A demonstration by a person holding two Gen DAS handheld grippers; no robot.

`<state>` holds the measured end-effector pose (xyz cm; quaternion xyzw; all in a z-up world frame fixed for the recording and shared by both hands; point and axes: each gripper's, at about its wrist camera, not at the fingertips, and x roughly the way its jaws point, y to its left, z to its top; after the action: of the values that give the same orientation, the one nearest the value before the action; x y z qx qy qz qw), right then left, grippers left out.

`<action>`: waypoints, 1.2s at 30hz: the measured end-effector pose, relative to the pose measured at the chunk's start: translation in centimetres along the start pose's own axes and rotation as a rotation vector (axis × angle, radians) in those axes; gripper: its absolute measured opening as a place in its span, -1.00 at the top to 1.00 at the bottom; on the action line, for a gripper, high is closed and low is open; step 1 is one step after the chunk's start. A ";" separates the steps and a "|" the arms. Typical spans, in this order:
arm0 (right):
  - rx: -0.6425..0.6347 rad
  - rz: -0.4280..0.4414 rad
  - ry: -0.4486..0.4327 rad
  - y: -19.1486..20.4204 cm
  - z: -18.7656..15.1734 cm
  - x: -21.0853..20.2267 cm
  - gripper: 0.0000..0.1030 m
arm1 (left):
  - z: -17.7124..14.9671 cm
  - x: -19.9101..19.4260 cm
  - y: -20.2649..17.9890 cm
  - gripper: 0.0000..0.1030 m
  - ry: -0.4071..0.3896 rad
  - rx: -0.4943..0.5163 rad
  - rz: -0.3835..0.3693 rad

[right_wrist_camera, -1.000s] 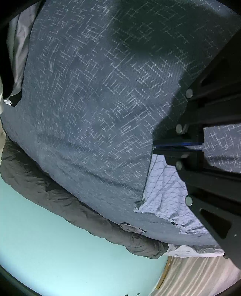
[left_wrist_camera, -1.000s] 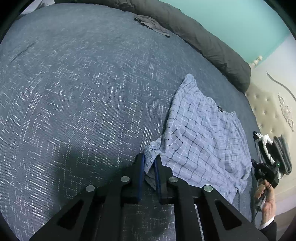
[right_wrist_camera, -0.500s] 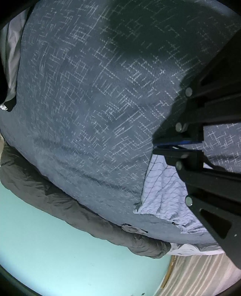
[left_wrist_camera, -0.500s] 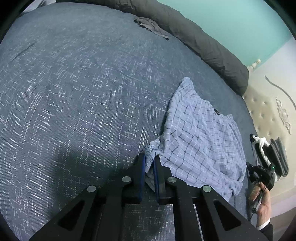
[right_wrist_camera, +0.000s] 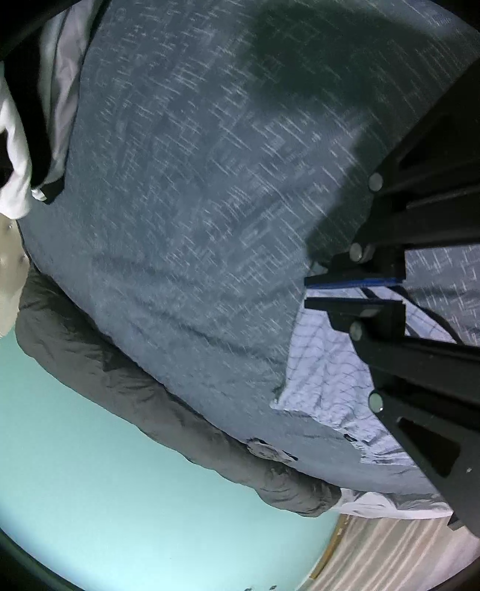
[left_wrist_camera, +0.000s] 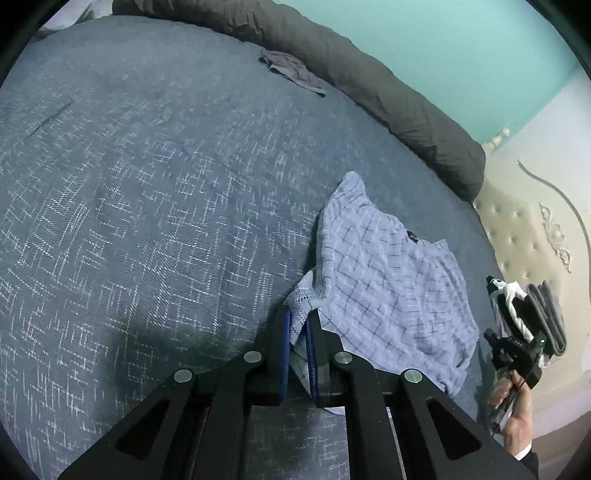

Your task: Fold clothes

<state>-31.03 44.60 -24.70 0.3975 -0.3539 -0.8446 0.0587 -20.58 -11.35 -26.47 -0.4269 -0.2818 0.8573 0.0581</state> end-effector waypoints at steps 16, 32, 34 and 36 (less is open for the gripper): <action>0.005 0.050 0.027 -0.1 -0.7 0.1 0.89 | -0.9 -1.8 0.9 0.63 -0.031 -0.044 0.137; -0.004 0.062 0.053 0.4 -1.4 0.7 0.89 | 0.3 1.4 -0.5 0.28 0.045 0.172 0.179; -0.002 0.062 0.055 0.3 -1.4 0.8 0.89 | 0.2 1.8 -1.0 0.43 0.061 0.203 0.178; -0.001 0.062 0.058 0.3 -1.4 0.8 0.89 | 0.2 1.9 -1.3 0.85 0.064 0.218 0.180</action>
<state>-30.62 43.32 -25.66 0.4104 -0.3640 -0.8306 0.0953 -22.08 -9.74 -27.01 -0.4687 -0.1454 0.8705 0.0361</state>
